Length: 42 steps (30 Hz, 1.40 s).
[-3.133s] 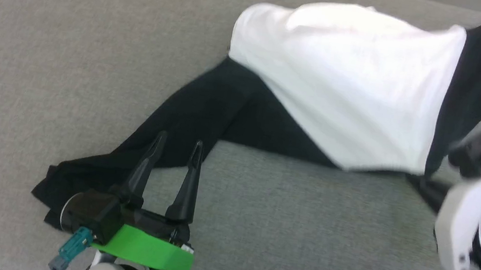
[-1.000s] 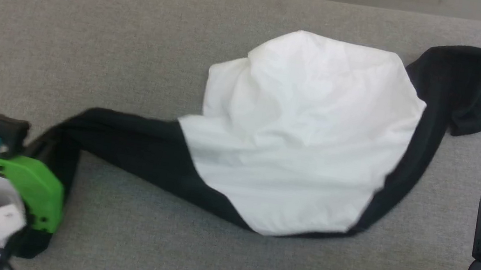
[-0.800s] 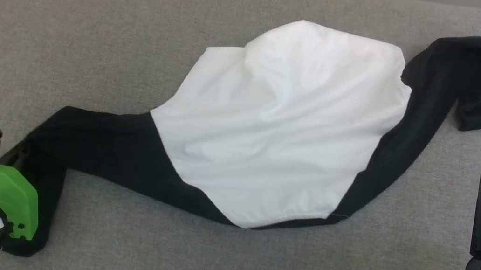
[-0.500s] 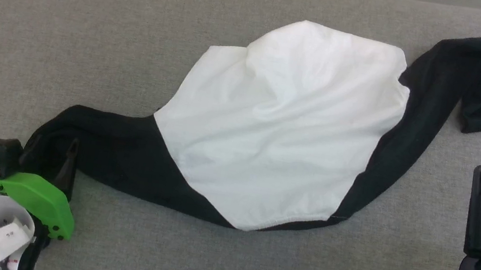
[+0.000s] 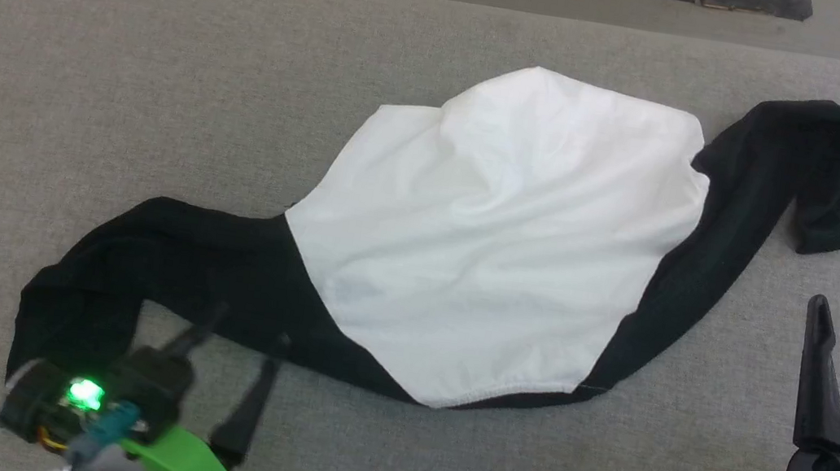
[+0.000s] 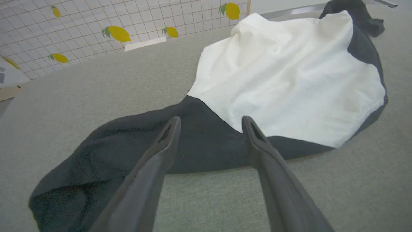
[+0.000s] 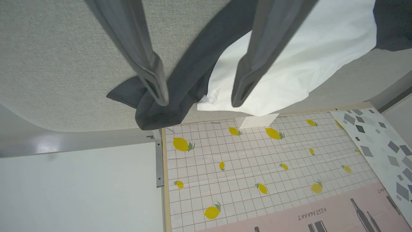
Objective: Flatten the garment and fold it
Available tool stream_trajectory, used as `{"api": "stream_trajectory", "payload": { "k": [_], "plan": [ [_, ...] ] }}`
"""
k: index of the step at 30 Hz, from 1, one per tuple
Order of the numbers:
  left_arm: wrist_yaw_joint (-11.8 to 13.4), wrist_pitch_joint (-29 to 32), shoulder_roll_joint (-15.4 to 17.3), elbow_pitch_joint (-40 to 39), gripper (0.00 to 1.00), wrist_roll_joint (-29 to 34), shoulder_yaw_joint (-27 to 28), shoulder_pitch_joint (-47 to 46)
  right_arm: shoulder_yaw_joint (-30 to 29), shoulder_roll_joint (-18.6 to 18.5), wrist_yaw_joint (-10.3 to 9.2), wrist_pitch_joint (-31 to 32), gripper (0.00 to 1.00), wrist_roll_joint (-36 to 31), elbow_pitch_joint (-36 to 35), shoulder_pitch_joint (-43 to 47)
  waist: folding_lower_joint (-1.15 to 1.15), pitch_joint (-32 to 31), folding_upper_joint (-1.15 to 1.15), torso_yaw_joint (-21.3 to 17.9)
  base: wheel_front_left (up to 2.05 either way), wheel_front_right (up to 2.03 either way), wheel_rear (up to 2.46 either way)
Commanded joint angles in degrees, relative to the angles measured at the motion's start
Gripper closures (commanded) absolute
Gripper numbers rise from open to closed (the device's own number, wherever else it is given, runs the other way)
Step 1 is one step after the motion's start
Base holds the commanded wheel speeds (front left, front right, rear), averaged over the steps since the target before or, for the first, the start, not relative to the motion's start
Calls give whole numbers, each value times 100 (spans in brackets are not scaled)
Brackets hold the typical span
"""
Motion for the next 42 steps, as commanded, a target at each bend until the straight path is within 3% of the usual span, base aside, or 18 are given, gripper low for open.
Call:
{"api": "stream_trajectory", "payload": {
  "k": [1, 8, 22, 23, 24, 25, 32, 37, 42],
  "plan": [
    [-95, 77, 23, 69, 0, 77, -132, 21, 16, 6, -8, -33, 0, 25, -7, 29, 0, 71, 0, -37, 0, 0, 0],
    [-375, 229, 95, 728, 0, 459, -772, -436, 23, 6, -8, 31, 0, -37, -100, -54, 0, 317, 0, -184, 0, 0, 0],
    [-583, 207, 98, 2250, 0, 426, -1383, -1334, 22, 6, -8, 100, 0, -4, -156, -148, 0, 491, 0, -378, 0, 0, 0],
    [-586, 151, 91, 2367, 18, 437, -1402, -1403, 16, 6, -8, 103, 0, -4, -159, -152, 0, 490, 0, -376, 0, 0, 0],
    [-586, 110, 87, 2458, 62, 461, -1418, -1457, 9, 6, -8, 106, 0, -6, -161, -153, 0, 487, 0, -370, 0, 0, 0],
    [-588, 86, 87, 2546, 100, 486, -1444, -1505, 3, 6, -8, 108, 0, -7, -163, -154, 0, 481, 0, -364, 0, 0, 0],
    [-336, -401, -118, 2854, 100, 271, -1228, -1549, -2, 6, -8, 108, 0, 3, -124, -118, 0, 265, 0, -283, 0, 0, 0],
    [-47, -774, -175, 2422, 100, -48, -879, -1190, 96, 6, -8, 287, 0, 164, -114, -73, 0, 70, 0, -201, 0, 0, 0],
    [255, -838, -19, 1823, 100, -82, -655, -757, 117, 6, -8, 1002, 0, 220, -72, -37, 0, 62, 0, -40, 0, 0, 0]
  ]
}}
